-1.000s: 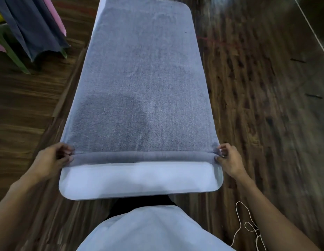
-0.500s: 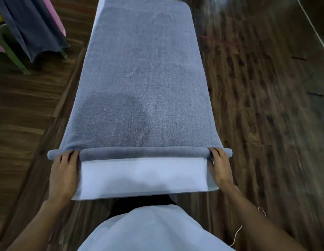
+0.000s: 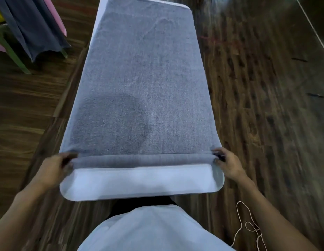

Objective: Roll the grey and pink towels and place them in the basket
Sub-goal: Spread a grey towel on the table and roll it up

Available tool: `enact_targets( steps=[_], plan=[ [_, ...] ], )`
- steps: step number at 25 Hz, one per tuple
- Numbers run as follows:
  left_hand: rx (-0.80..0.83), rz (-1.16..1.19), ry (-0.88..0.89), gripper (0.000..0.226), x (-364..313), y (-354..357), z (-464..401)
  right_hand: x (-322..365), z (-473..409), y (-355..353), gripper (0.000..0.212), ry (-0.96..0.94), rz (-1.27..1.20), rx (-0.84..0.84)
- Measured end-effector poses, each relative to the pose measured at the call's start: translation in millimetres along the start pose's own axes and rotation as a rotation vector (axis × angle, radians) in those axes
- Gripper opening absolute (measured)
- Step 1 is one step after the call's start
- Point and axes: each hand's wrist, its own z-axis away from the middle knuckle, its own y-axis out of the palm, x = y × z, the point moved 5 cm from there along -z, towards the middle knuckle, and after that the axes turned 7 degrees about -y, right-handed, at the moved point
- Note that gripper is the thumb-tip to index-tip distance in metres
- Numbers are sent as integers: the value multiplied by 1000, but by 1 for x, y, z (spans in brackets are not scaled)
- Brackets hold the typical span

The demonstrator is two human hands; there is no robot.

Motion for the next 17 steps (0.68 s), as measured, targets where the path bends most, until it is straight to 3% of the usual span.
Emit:
enact_targets(
  steps=[2,4,6,10,17],
  plan=[
    [-121,54,-71,22,-1,-5,-12,5,-9,-4,23,85,-50,-170],
    [-265,-27,-24,13,-6,-2,-10,14,-5,0,19,62,165,-284],
    [-357,-170,52,22,-13,12,7,19,13,13,21,-23,403,-326],
    [-337,-219,78,44,-15,40,35,15,38,38,50,-111,424,-289],
    [-261,-79,31,39,-12,25,8,14,-1,23,26,-7,235,-204]
  ],
)
